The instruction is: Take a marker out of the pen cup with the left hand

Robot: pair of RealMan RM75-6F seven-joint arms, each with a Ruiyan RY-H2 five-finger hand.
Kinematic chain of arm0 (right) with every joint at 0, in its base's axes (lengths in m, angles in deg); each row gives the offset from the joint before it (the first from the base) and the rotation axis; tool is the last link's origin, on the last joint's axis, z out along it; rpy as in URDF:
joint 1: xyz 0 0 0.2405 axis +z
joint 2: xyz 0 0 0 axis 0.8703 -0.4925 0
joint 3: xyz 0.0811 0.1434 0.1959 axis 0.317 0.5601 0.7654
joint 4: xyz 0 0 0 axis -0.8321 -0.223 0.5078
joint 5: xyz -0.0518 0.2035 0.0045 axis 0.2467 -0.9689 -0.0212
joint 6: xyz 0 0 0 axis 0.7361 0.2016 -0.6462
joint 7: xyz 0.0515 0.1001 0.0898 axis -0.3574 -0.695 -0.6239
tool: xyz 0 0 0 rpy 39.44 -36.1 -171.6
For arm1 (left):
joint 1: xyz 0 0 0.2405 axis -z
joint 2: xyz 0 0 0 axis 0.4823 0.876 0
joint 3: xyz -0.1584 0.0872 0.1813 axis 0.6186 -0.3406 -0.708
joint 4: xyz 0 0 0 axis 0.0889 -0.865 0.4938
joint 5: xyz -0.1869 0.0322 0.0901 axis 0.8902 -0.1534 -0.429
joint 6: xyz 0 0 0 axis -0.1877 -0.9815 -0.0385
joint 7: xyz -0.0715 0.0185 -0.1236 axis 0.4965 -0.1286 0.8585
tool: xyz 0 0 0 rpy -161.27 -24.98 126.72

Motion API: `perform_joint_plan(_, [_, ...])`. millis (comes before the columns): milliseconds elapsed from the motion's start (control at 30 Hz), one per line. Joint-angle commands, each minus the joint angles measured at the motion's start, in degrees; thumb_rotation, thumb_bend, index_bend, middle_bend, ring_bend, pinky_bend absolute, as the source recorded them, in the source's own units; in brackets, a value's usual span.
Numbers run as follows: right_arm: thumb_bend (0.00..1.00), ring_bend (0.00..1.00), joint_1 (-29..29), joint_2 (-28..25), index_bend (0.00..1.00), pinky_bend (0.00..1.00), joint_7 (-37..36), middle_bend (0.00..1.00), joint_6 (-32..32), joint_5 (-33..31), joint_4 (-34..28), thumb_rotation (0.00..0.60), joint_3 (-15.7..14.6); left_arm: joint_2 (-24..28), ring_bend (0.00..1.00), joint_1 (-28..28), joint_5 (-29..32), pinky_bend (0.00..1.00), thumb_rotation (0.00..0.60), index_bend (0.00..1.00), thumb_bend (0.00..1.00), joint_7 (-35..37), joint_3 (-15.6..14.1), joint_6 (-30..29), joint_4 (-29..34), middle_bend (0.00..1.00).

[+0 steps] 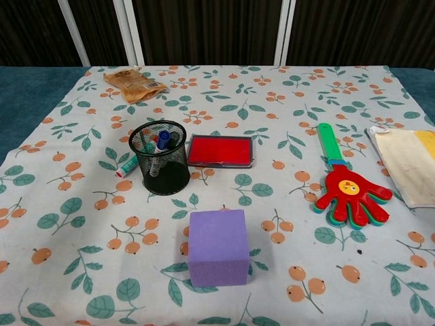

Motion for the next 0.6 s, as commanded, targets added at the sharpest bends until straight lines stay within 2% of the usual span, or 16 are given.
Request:
perform_joint_plan(33, [0.03,0.00,-0.05,0.04,0.01,0.15,0.02,0.00,-0.13,-0.01,0.02,0.600,0.04,3.61,0.00,-8.77,-6.83,0.00,0.600,0.17,0.19,-0.59,-9.59,-3.96,2.43,0.05])
perform_joint_plan(100, [0.03,0.00,-0.07,0.05,0.01,0.15,0.22,0.00,-0.15,0.00,0.04,0.600,0.03,4.50,0.00,-11.21,-8.85,0.00,0.600,0.17,0.18,1.28,-11.66,-4.96,2.24,0.05])
perform_joint_plan(200, [0.03,0.00,-0.07,0.05,0.01,0.15,0.15,0.00,-0.17,-0.02,0.04,0.600,0.06,5.16,0.00,-13.42,-9.20,0.00,0.600,0.16,0.18,2.11,-12.67,-5.31,2.04,0.05])
perform_joint_plan(400, [0.03,0.00,-0.20,-0.08,0.01,0.15,-0.28,0.00,-0.62,-0.03,0.18,0.600,0.26,5.41,0.00,-17.02,-10.70,0.00,0.600,0.16,0.18,8.14,-12.66,-6.87,0.21,0.04])
perform_joint_plan(600, [0.03,0.00,-0.21,-0.13,0.01,0.15,-0.37,0.00,-0.63,0.07,0.14,0.600,0.21,5.40,0.00,-19.21,-11.03,0.00,0.600,0.16,0.18,11.28,-10.65,-8.68,-2.09,0.04])
